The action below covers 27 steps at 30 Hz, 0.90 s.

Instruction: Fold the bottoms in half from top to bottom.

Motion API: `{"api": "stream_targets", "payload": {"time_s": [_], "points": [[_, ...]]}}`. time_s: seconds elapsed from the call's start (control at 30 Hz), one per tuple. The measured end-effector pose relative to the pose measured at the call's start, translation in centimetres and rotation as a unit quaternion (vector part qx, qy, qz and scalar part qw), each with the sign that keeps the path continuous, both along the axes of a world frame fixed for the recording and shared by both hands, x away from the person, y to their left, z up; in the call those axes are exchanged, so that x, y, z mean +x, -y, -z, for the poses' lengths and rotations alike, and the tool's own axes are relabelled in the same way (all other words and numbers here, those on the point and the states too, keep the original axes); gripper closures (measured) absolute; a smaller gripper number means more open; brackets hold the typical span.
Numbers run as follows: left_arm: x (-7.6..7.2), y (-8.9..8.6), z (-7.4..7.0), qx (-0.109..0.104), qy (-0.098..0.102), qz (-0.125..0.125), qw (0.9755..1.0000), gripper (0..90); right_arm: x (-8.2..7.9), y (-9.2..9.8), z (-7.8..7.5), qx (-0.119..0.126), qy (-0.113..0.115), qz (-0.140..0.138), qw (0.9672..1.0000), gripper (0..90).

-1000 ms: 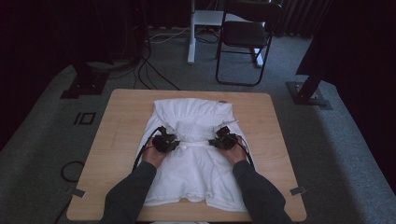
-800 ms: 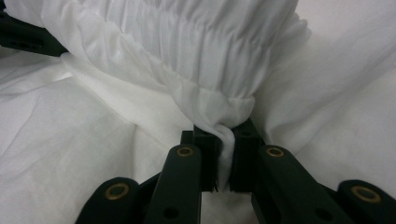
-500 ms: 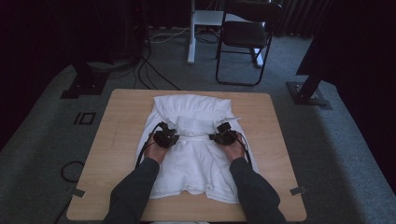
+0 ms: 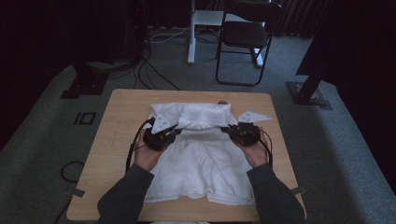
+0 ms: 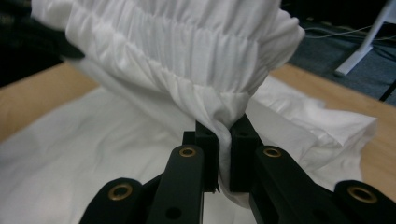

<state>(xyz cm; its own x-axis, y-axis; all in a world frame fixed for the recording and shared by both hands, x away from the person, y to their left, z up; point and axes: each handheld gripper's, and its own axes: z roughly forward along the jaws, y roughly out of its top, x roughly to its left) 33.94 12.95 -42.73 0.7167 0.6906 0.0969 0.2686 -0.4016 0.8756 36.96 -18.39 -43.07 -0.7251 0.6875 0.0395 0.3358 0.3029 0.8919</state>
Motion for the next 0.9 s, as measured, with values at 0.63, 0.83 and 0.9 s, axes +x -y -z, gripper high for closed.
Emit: {"api": "stream_targets", "payload": {"time_s": [0.63,0.83,0.9], "points": [[-2.1,0.0,11.7,0.042,-0.152,0.006,0.9875,56.7,-2.6,-0.9,12.0,-0.07,-0.159,-0.031,0.9843,62.5],[-1.5,-2.0,7.4,-0.005,-0.114,-0.021,0.9932,50.7,-3.2,0.9,9.1,-0.029,-0.12,-0.033,0.9918,41.3],[-0.4,-2.3,6.6,-0.009,-0.109,-0.044,0.9931,58.6,-2.6,1.7,7.8,0.003,-0.099,-0.017,0.9949,41.8]]}}
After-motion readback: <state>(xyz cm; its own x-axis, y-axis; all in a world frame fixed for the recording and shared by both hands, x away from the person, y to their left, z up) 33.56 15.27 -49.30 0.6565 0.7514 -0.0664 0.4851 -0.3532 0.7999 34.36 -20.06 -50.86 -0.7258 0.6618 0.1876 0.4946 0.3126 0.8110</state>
